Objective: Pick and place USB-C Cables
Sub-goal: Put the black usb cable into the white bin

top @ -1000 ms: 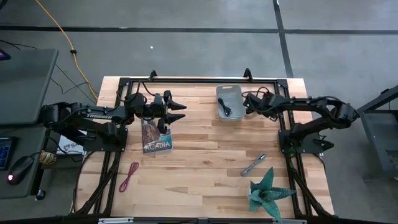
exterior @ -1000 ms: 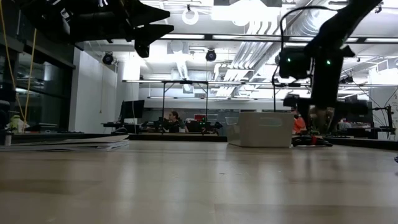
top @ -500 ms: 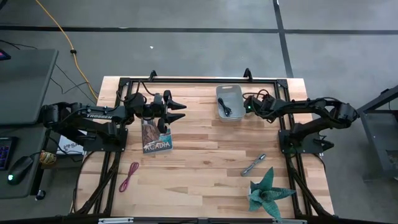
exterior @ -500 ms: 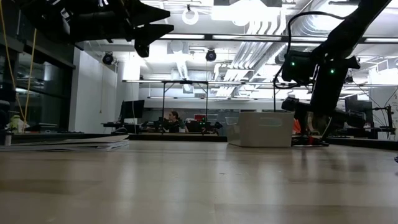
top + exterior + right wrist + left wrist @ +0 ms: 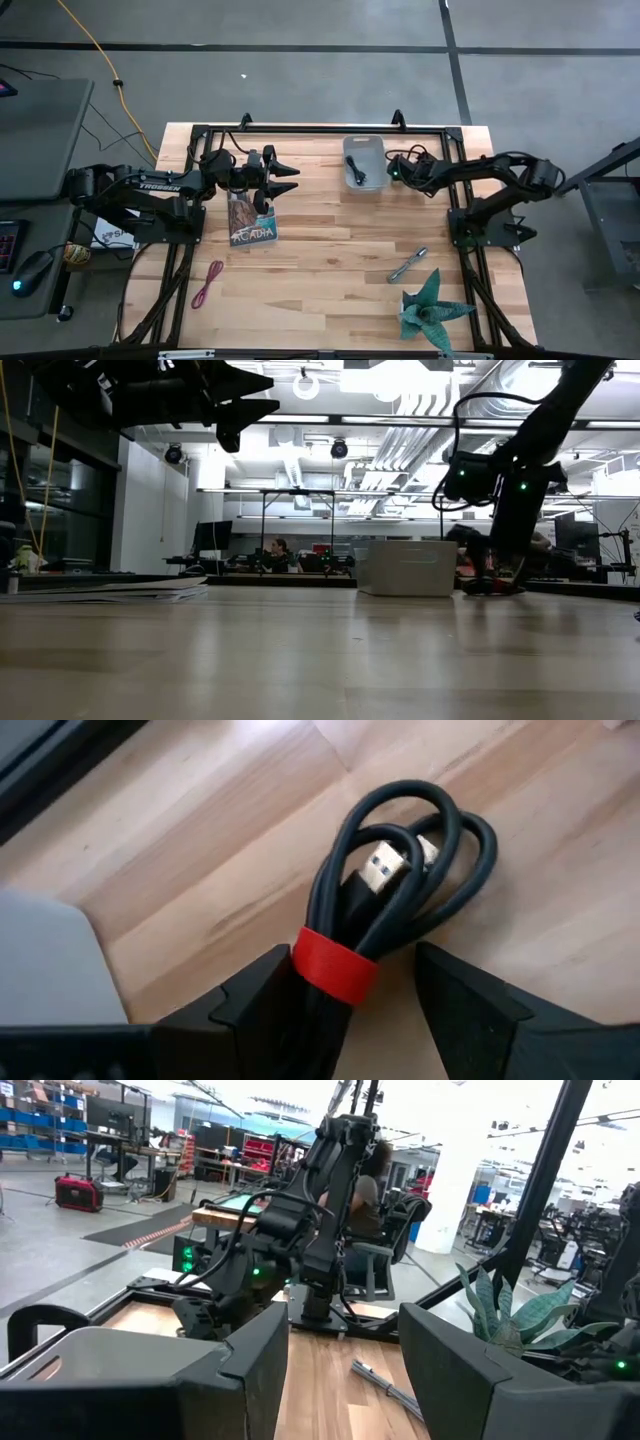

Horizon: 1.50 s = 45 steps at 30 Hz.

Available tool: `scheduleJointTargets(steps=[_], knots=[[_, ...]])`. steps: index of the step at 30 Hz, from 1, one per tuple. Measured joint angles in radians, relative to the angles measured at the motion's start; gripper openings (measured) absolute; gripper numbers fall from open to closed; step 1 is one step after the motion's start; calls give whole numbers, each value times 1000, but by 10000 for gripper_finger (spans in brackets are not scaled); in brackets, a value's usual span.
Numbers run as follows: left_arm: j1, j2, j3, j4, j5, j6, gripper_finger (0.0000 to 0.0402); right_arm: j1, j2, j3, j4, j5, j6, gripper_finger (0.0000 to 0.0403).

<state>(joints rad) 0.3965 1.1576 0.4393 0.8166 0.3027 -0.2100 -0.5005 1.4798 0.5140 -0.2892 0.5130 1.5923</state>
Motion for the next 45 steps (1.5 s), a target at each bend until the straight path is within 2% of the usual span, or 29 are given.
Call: scheduleJointTargets(steps=[7, 10, 13, 20, 29, 33, 37, 42, 45], knots=[[0, 0, 0, -4, 0, 0, 170, 1, 6, 0, -6, 7, 1, 202], [0, 0, 0, -4, 0, 0, 170, 1, 6, -1, -9, 10, 5, 186], [0, 0, 0, -4, 0, 1, 170, 1, 8, -2, -20, 11, 4, 150], [0, 0, 0, -4, 0, 0, 170, 9, 9, -3, -25, 50, -1, 27], [0, 0, 0, -21, 0, 2, 170, 19, -7, -4, -37, 78, -62, 30], [0, 0, 0, -28, 0, 3, 170, 15, -79, -10, -69, 88, -160, 25], [0, 0, 0, -28, 0, 3, 170, 15, -211, -8, -83, 133, -284, 27], [0, 0, 0, -27, 0, 3, 170, 42, -391, -7, -16, 128, -579, 28], [0, 0, 0, -27, 0, 3, 170, 82, -480, -6, 101, 64, -810, 28]])
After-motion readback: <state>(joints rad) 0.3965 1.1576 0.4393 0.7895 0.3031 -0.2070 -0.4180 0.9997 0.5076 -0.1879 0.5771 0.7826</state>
